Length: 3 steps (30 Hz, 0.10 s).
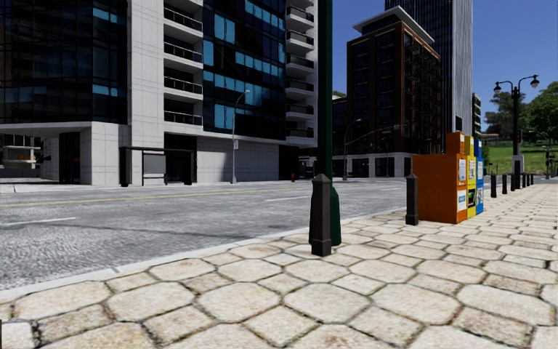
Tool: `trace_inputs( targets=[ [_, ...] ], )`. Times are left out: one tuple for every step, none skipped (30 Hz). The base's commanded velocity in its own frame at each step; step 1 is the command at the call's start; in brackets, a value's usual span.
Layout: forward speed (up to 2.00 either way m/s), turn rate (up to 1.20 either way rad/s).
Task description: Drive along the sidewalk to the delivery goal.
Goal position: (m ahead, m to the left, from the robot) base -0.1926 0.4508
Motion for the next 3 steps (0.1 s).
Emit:
trace_inputs(
  targets=[
    [0.0,0.0],
    [0.0,0.0],
    [0.0,0.0]
  ],
)
